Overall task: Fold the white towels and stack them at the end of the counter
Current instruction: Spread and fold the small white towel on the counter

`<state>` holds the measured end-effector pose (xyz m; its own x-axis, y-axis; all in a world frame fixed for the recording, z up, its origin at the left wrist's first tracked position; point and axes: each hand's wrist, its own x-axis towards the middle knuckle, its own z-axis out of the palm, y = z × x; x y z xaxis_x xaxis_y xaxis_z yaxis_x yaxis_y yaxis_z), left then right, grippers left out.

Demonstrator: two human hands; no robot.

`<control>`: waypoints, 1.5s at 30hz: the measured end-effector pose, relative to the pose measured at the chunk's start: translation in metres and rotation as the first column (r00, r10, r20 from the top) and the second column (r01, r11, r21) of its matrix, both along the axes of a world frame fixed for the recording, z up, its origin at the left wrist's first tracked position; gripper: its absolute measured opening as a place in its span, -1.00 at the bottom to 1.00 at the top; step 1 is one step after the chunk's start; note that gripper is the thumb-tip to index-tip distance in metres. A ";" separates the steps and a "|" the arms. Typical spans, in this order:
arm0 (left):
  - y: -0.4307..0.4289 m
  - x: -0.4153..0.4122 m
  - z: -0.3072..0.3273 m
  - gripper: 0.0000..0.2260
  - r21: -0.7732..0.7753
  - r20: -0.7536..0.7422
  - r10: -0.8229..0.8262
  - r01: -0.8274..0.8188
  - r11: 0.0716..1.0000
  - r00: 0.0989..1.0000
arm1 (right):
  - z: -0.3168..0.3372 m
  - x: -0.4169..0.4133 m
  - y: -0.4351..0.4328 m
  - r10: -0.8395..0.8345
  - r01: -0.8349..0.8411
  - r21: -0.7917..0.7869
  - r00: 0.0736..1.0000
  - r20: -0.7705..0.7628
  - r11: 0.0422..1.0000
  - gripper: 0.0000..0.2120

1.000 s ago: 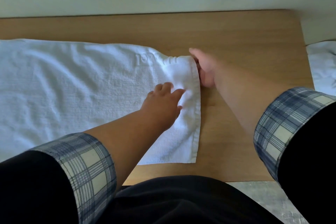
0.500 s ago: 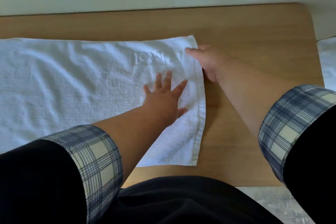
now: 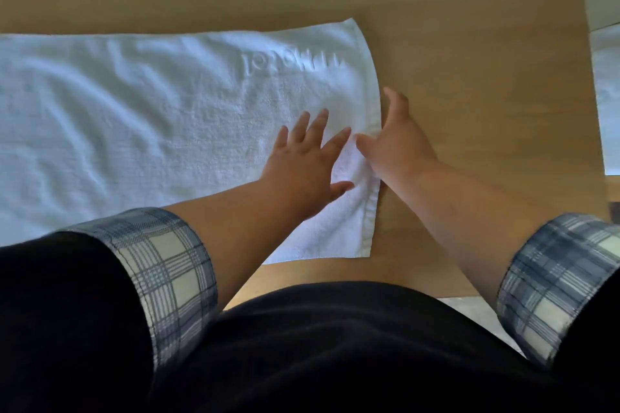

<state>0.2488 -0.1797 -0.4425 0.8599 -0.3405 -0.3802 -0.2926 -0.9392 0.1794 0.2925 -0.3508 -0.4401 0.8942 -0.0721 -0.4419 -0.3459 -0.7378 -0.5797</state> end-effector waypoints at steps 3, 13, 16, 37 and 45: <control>-0.001 -0.021 -0.008 -0.08 0.059 -0.063 -0.087 0.091 0.994 0.994 | -0.003 -0.028 -0.012 0.012 -0.013 -0.034 1.000 -0.012 0.999 -0.21; -0.006 -0.026 -0.013 -0.23 -0.068 -0.060 -0.004 0.000 0.998 0.998 | 0.006 -0.019 0.023 0.165 -0.140 -0.094 0.915 0.370 0.986 -0.49; 0.016 0.000 -0.010 -0.45 -0.144 0.016 0.153 -0.149 0.978 0.988 | -0.001 -0.036 0.045 0.302 -0.290 -0.085 0.912 0.277 0.953 -0.50; 0.125 0.001 -0.028 -0.35 -0.040 0.039 0.128 -0.126 0.991 0.991 | -0.016 -0.062 0.091 0.437 -0.368 -0.444 0.897 0.062 0.817 -0.29; 0.239 -0.066 -0.043 -0.34 0.021 0.070 0.207 -0.208 0.978 0.976 | -0.041 -0.084 0.220 0.498 -0.436 -0.437 0.866 0.033 0.787 -0.31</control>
<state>0.1826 0.0591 -0.4854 0.9346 -0.1419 -0.3262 -0.1013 -0.9852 0.1383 0.2084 -0.1303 -0.4815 0.9137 0.2280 -0.3364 0.1632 -0.9640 -0.2098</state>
